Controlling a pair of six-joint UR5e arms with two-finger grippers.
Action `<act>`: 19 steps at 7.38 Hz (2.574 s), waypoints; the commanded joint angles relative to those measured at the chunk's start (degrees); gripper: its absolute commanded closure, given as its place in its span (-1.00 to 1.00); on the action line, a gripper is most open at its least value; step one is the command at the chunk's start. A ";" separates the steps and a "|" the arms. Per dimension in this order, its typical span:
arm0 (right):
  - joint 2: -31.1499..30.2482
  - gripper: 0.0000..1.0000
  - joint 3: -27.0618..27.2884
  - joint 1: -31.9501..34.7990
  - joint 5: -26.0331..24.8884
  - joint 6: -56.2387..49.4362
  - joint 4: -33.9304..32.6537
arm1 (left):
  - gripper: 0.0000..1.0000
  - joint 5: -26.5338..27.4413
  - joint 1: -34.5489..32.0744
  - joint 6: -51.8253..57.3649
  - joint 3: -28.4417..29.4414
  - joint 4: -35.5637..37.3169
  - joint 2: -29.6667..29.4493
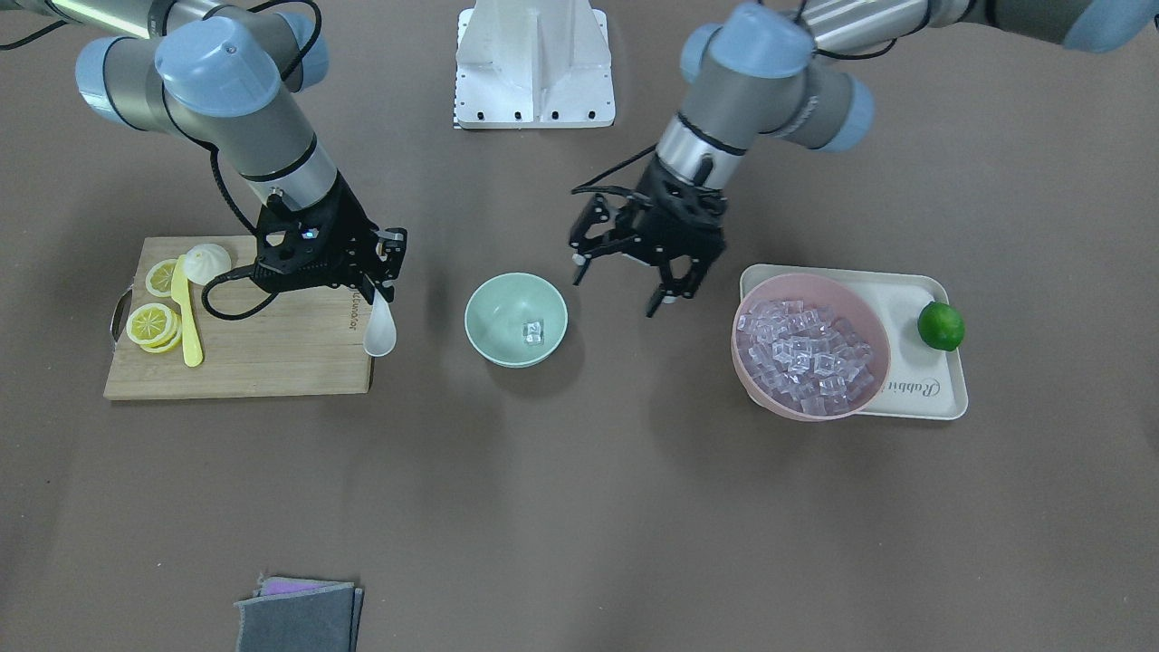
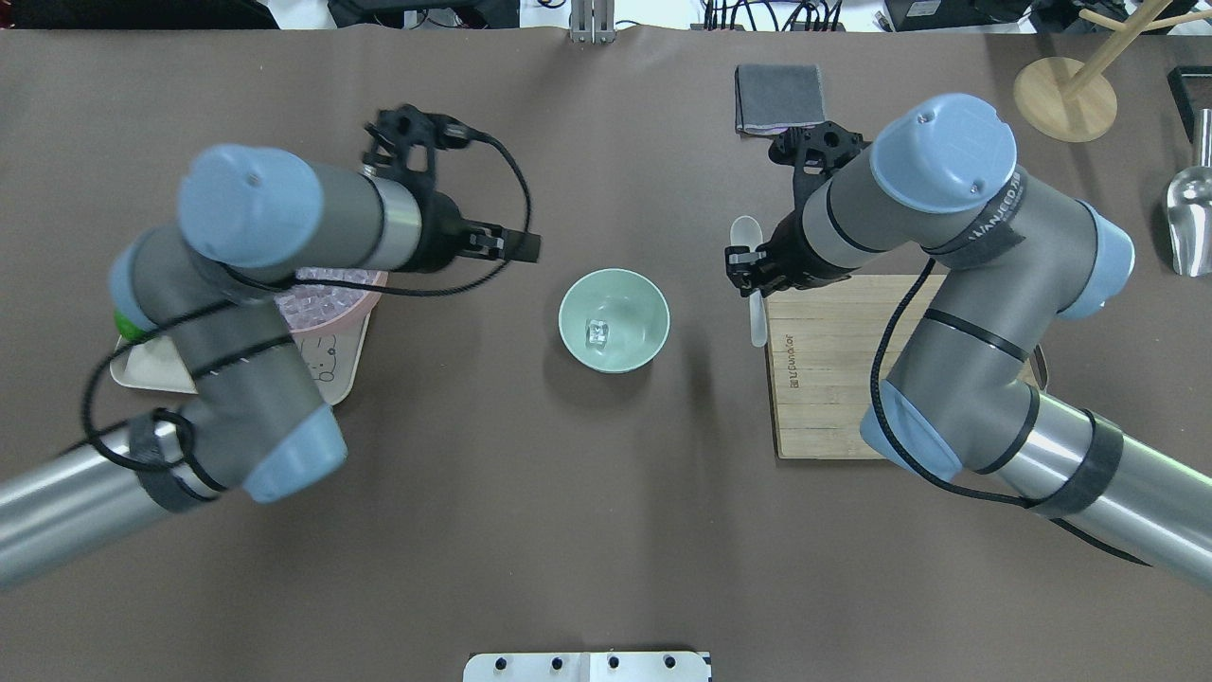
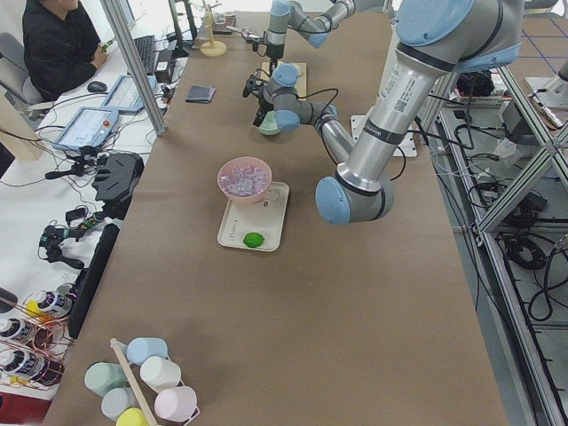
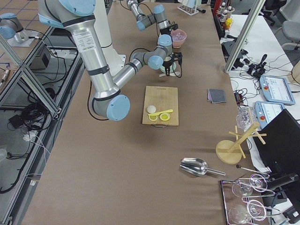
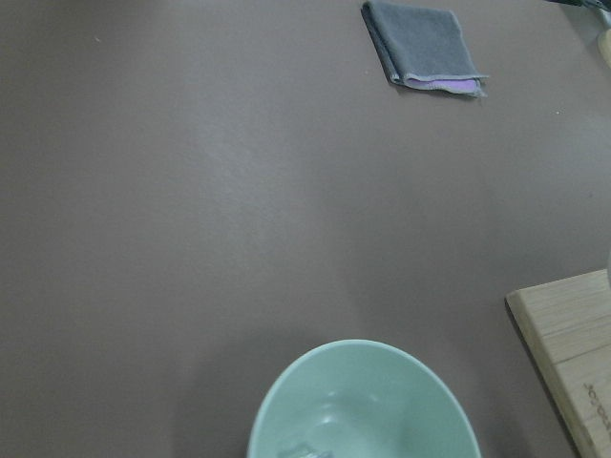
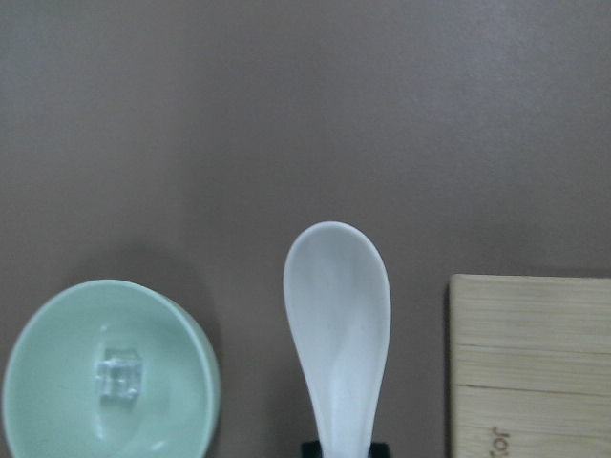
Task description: Put spoon and ice into bowl
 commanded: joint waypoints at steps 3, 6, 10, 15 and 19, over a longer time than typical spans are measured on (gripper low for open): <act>11.91 1.00 -6.64 -6.32 -2.73 2.04 -7.81 | -0.96 -11.35 -22.45 18.81 -1.90 1.79 11.06; 13.85 1.00 -7.77 -10.11 -3.89 2.30 -10.12 | -0.96 -16.98 -28.38 26.42 2.93 0.83 10.12; 15.17 -0.98 -10.68 -10.21 -4.84 -0.50 -9.51 | -0.96 -16.81 -29.70 26.42 3.29 -2.16 12.05; 12.74 -1.00 -6.76 3.89 3.81 -18.33 -17.45 | -0.96 -16.98 -31.80 26.69 4.77 -0.85 11.96; -12.13 -1.00 6.36 20.61 4.11 -48.47 -15.85 | -0.96 -16.19 -37.93 37.30 6.80 4.26 19.14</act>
